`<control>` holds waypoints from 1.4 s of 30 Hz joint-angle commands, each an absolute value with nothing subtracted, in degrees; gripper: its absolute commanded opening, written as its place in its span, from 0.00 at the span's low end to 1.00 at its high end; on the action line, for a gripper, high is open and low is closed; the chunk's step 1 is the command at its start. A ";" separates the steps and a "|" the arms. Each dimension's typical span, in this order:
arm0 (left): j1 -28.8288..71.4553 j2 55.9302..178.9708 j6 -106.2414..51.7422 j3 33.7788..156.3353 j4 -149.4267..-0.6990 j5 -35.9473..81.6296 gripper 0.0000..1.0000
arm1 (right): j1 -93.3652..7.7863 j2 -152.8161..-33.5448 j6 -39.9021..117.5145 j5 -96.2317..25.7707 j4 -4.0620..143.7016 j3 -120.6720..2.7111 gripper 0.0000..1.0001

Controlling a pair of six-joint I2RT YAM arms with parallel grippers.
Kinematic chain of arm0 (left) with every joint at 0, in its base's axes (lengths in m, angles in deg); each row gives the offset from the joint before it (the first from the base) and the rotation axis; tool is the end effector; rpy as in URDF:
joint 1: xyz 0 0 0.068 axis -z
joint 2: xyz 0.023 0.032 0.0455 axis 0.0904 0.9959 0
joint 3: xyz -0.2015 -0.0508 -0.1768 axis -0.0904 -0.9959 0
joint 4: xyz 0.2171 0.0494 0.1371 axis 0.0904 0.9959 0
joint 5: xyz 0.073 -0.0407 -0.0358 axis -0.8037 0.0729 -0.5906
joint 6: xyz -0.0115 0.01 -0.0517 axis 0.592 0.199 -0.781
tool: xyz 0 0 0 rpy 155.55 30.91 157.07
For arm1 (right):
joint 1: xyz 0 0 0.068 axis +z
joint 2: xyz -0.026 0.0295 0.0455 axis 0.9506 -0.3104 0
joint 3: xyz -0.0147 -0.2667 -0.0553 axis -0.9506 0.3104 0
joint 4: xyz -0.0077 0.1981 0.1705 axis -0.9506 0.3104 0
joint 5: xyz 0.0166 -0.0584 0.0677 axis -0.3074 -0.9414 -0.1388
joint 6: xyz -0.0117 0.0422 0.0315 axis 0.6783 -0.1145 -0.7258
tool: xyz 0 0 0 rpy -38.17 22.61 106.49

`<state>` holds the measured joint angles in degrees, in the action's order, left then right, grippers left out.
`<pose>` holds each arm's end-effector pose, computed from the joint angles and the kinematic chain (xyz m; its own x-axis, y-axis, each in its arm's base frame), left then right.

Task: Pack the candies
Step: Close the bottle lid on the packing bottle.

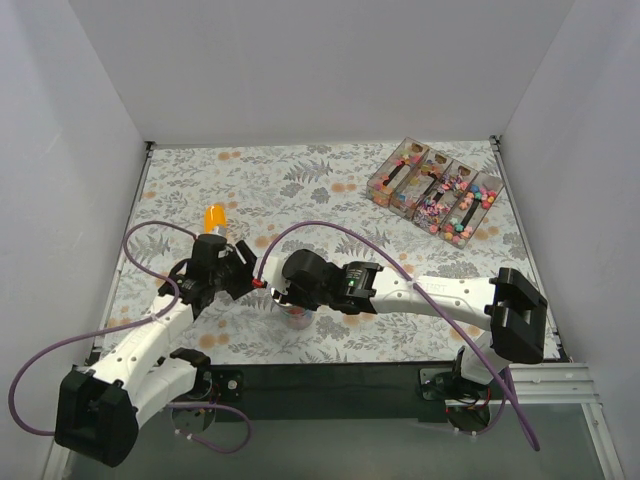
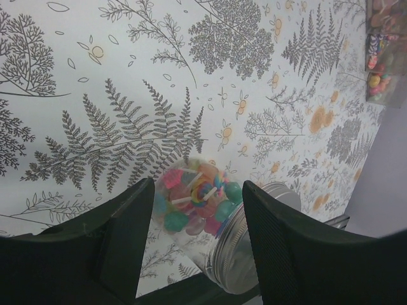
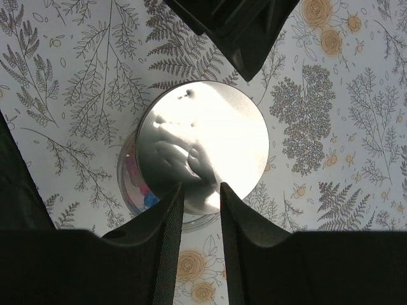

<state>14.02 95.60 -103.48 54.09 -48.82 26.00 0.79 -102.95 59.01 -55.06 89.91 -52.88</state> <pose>0.1748 -0.0684 0.2093 -0.4772 -0.8710 0.1172 -0.6671 0.2721 -0.6935 0.1127 0.3366 0.2714 0.0118 -0.7235 -0.6902 -0.9086 0.2804 -0.3094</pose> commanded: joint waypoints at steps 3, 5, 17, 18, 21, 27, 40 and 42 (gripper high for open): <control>16.43 97.50 -102.59 56.99 -50.81 24.69 0.56 | 0.68 -100.96 58.19 -54.39 90.05 -53.04 0.36; 17.31 97.59 -102.68 57.08 -50.90 24.69 0.56 | 0.60 -100.87 58.10 -54.39 90.14 -53.13 0.36; 20.21 95.57 -103.82 55.32 -49.49 23.72 0.56 | 0.68 -100.43 58.10 -54.30 90.49 -53.39 0.36; 20.39 95.22 -103.91 54.97 -49.23 23.81 0.56 | 0.68 -100.34 58.01 -54.30 90.58 -53.40 0.36; 20.65 94.08 -104.17 54.44 -48.88 24.16 0.56 | 0.68 -100.34 57.93 -54.03 90.84 -53.31 0.36; 21.00 92.67 -104.35 53.91 -48.00 24.33 0.56 | 0.77 -99.82 57.22 -53.07 90.93 -53.04 0.36; 21.18 89.33 -104.79 51.98 -48.35 22.67 0.57 | 0.77 -97.79 52.57 -49.47 92.25 -50.15 0.36; 21.18 88.89 -104.79 51.45 -48.70 22.58 0.57 | 0.94 -98.32 51.34 -48.41 92.34 -48.74 0.36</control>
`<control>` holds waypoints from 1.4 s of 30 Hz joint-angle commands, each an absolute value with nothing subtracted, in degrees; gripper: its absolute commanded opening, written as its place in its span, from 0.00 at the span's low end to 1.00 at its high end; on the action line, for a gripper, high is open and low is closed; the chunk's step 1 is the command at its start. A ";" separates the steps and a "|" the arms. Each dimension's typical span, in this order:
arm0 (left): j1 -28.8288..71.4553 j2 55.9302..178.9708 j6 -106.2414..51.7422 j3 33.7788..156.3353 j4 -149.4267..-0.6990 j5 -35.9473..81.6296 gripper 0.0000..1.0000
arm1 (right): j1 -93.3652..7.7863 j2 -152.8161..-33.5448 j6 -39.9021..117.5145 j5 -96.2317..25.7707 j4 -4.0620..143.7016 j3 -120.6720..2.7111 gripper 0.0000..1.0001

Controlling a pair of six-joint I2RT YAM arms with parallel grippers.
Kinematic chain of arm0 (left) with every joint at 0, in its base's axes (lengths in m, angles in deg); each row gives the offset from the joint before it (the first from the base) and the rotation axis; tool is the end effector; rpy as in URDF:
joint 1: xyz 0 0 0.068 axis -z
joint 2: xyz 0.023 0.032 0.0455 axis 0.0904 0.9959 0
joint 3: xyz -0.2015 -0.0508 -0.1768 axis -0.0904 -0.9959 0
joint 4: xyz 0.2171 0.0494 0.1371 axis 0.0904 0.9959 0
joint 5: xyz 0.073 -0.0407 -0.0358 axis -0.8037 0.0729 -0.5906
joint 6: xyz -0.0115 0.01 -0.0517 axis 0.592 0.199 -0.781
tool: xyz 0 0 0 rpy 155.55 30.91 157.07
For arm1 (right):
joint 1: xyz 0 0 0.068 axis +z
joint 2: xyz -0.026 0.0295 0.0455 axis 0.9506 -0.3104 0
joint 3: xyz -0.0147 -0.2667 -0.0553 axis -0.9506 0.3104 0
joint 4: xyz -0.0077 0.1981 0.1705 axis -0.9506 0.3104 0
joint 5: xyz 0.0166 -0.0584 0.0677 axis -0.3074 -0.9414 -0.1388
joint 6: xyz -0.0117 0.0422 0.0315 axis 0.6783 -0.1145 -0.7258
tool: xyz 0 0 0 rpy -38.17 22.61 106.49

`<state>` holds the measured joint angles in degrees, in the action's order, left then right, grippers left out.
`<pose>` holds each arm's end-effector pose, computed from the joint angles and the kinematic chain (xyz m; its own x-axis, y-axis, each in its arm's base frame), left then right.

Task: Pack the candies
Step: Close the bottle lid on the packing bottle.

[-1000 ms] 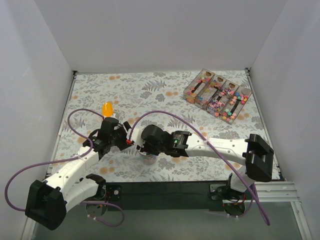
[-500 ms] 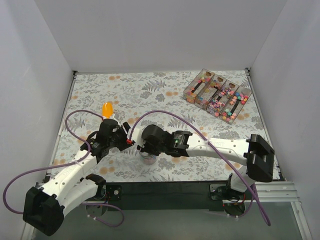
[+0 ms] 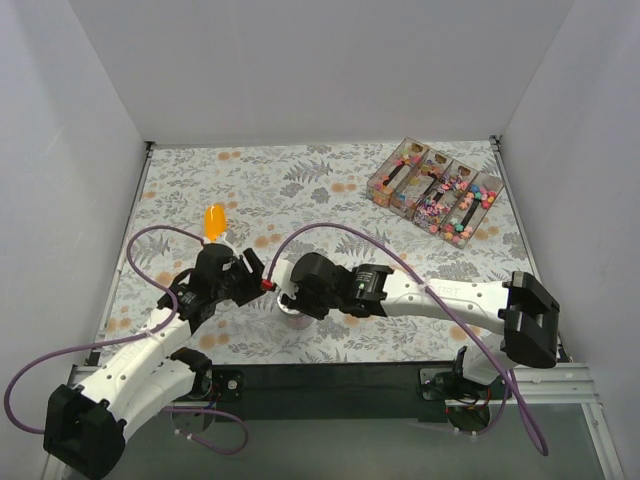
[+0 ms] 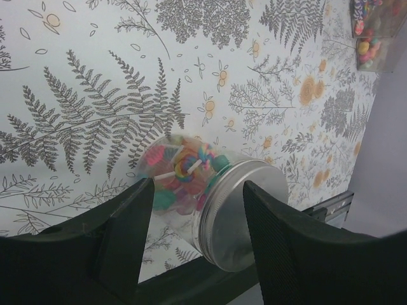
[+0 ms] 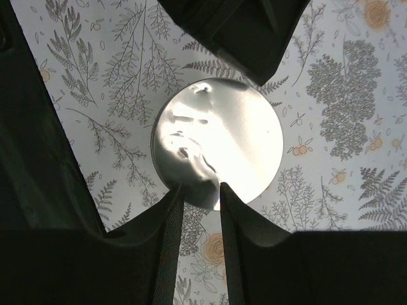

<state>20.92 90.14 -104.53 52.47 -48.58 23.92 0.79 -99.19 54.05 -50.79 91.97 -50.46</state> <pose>0.1546 -0.0822 0.2149 -0.5532 -0.8275 0.0959 -0.6002 0.3161 -0.7347 0.1051 0.3209 0.2756 -0.0653 -0.6981 -0.7130 -0.9353 0.2918 -0.2001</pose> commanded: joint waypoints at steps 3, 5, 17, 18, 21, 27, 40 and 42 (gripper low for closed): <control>21.18 88.02 -104.97 50.84 -49.14 22.32 0.57 | 1.12 -99.11 49.85 -47.44 92.17 -47.16 0.35; 21.18 87.31 -104.97 50.40 -49.66 21.96 0.58 | 1.21 -99.55 49.58 -47.35 91.90 -46.37 0.34; 21.18 84.50 -104.70 49.26 -50.46 21.53 0.59 | 1.12 -97.62 50.19 -51.22 95.76 -52.68 0.34; 21.18 84.23 -104.70 49.17 -50.55 21.35 0.59 | 1.21 -97.44 50.19 -51.13 95.85 -53.21 0.34; 21.18 83.18 -104.44 48.90 -50.55 21.00 0.59 | 1.21 -97.70 49.84 -51.13 95.86 -54.01 0.35; 21.18 82.56 -105.05 47.15 -50.81 22.57 0.60 | 1.03 -101.04 47.91 -51.05 94.80 -52.53 0.35; 21.80 83.44 -106.72 44.60 -52.48 26.00 0.57 | -1.51 -102.45 46.06 -49.02 91.46 -46.01 0.35; 22.15 84.40 -107.34 43.81 -53.27 26.36 0.56 | -2.13 -102.54 46.15 -48.94 91.46 -45.84 0.35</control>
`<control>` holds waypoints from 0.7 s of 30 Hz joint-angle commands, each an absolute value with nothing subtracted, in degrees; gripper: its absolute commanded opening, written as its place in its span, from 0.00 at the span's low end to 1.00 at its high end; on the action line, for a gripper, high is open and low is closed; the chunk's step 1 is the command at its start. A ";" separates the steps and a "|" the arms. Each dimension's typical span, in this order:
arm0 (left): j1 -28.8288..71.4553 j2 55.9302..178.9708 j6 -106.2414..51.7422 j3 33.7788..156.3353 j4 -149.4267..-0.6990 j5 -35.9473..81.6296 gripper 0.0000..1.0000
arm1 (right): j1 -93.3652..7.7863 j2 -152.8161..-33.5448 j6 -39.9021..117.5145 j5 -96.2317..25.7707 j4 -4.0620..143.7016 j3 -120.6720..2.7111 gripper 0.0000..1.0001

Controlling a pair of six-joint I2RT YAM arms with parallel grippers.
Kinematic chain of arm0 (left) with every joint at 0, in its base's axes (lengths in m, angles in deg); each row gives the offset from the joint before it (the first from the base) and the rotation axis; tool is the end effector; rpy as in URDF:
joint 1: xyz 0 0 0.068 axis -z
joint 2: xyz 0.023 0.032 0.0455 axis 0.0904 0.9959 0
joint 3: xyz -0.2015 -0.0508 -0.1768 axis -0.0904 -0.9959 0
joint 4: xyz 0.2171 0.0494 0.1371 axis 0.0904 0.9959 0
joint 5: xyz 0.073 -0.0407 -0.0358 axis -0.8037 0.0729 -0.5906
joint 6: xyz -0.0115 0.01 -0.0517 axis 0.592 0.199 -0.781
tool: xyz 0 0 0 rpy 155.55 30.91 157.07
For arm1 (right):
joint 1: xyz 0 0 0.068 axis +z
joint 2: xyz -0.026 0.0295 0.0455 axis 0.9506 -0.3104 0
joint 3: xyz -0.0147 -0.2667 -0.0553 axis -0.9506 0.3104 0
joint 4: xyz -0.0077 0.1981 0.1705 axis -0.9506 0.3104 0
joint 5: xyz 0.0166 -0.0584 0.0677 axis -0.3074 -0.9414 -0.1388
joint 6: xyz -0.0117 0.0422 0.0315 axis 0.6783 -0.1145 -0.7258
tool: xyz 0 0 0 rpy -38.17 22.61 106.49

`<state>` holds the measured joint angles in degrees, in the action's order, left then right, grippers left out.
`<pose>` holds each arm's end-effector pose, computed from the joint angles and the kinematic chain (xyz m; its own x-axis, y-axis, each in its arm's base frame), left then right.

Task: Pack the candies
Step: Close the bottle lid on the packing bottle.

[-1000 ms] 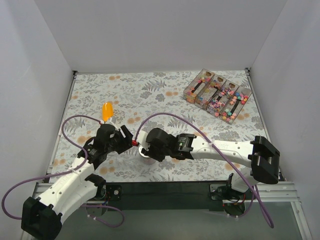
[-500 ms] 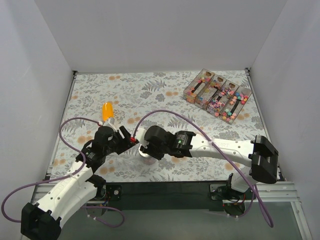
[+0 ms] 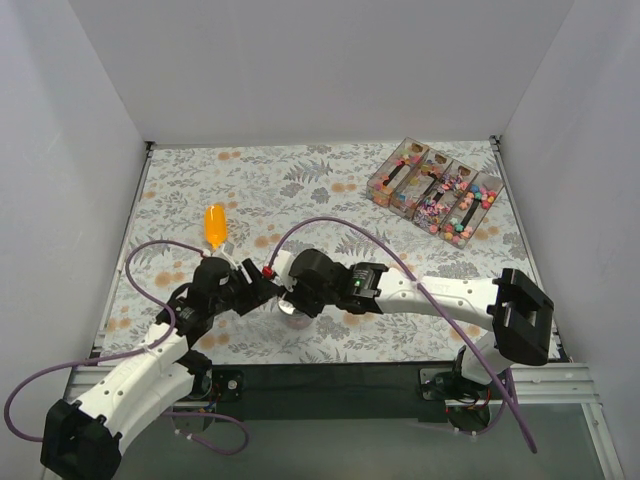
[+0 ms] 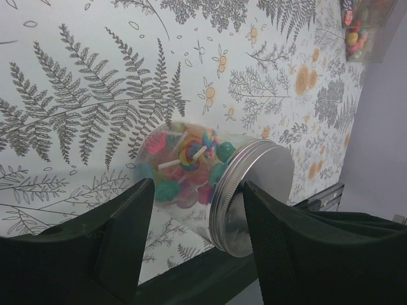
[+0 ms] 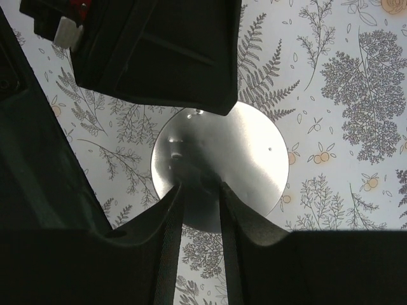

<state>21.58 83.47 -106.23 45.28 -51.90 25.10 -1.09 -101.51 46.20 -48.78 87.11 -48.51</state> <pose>0.1369 -0.0763 0.1949 -0.5620 -0.8177 0.1251 -0.5804 0.2821 -0.7639 0.1173 0.3261 0.2581 -0.2111 -0.6376 -0.7409 -0.9166 0.3923 -0.0765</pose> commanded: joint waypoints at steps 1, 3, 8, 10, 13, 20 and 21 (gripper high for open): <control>22.32 84.93 -107.69 43.54 -53.45 26.36 0.56 | -2.39 -102.63 46.15 -48.85 91.55 -45.75 0.35; 22.59 86.51 -108.13 42.76 -53.45 26.01 0.54 | -3.09 -102.71 46.24 -48.67 91.46 -45.22 0.35; 22.94 89.59 -109.45 41.35 -55.37 25.30 0.41 | -5.12 -103.07 46.24 -47.80 91.11 -43.12 0.35; 22.94 91.34 -109.45 41.26 -56.52 25.30 0.41 | -5.82 -102.89 46.32 -47.53 90.76 -42.06 0.35; 23.64 94.32 -110.15 41.17 -59.24 25.47 0.40 | -7.05 -102.98 46.41 -46.48 90.14 -40.48 0.35; 26.10 103.11 -112.52 42.22 -67.22 25.57 0.40 | -10.04 -103.07 46.76 -45.77 87.60 -35.74 0.35; 26.28 104.52 -112.87 42.66 -68.20 25.39 0.40 | -11.09 -103.07 46.85 -45.86 87.25 -35.38 0.35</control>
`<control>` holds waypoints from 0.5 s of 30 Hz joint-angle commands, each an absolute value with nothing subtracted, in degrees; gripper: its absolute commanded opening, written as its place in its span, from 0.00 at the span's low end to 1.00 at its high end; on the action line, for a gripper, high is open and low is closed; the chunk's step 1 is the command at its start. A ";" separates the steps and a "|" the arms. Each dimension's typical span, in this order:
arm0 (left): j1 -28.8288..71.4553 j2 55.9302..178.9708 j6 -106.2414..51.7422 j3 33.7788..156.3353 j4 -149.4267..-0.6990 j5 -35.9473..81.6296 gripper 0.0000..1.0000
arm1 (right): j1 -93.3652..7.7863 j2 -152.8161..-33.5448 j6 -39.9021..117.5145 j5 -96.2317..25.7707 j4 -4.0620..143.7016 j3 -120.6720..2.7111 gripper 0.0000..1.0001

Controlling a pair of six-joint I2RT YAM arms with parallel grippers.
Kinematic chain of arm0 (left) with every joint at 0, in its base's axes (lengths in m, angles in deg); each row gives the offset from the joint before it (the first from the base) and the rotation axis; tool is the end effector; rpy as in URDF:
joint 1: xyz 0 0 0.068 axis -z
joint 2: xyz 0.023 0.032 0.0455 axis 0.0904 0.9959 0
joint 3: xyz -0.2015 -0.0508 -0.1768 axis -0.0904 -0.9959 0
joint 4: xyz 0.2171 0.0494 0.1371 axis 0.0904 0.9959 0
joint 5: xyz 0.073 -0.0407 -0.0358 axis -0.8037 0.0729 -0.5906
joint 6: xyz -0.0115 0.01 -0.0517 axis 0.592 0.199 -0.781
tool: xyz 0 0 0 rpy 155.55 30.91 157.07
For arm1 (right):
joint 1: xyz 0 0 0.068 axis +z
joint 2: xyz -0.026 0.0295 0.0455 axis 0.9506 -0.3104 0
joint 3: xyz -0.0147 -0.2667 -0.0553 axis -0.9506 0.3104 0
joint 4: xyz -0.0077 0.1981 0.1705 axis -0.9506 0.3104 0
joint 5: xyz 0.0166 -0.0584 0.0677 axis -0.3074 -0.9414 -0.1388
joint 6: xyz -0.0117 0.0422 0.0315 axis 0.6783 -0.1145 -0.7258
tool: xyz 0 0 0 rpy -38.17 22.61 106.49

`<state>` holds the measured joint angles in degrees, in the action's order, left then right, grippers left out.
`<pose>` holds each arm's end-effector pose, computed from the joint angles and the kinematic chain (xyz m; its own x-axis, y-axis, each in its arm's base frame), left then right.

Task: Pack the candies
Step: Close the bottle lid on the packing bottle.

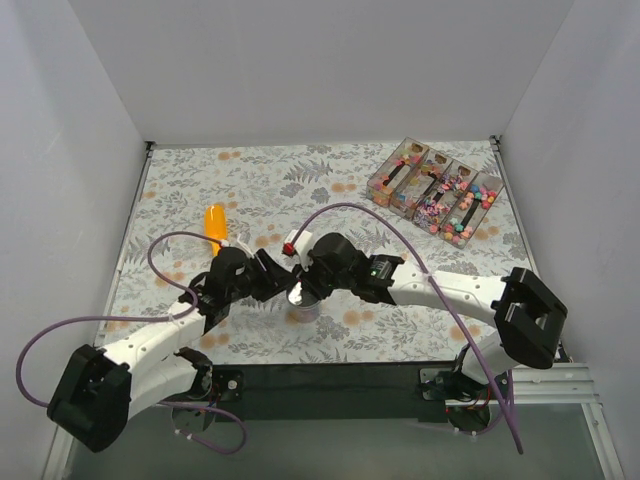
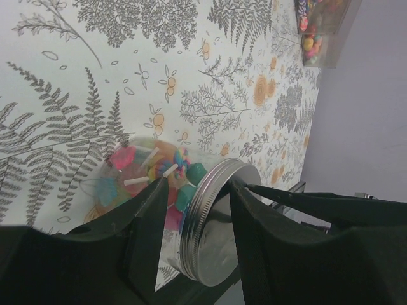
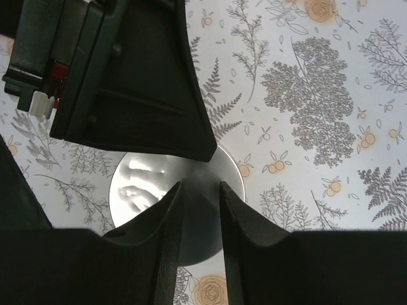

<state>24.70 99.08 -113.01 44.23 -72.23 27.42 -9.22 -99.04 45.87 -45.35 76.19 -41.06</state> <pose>0.1676 -0.1054 0.1763 -0.5700 -0.7877 0.2337 -0.5923 0.1968 -0.7813 0.1562 0.2992 0.2451 -0.2671 -0.5268 -0.8069 -0.8730 0.4869 -0.0290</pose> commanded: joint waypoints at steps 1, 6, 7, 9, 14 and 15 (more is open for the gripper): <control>26.63 105.84 -112.96 43.27 -69.34 25.04 0.40 | -11.79 -102.98 47.03 -45.86 86.72 -34.94 0.35; 27.24 115.93 -113.40 48.63 -77.26 24.16 0.39 | -16.71 -102.19 48.60 -46.21 86.28 -33.88 0.35; 27.25 117.18 -113.32 49.51 -78.83 23.38 0.40 | -17.42 -101.67 48.87 -46.30 86.45 -33.97 0.35; 27.25 119.38 -112.79 52.84 -79.46 21.71 0.42 | -18.47 -100.18 49.40 -46.56 86.97 -35.19 0.35; 27.25 116.24 -106.40 58.56 -77.01 11.72 0.62 | -18.74 -96.75 49.31 -47.70 91.81 -40.99 0.42; 27.25 114.83 -104.63 59.53 -76.39 9.85 0.66 | -18.74 -95.17 49.14 -48.05 92.33 -42.31 0.49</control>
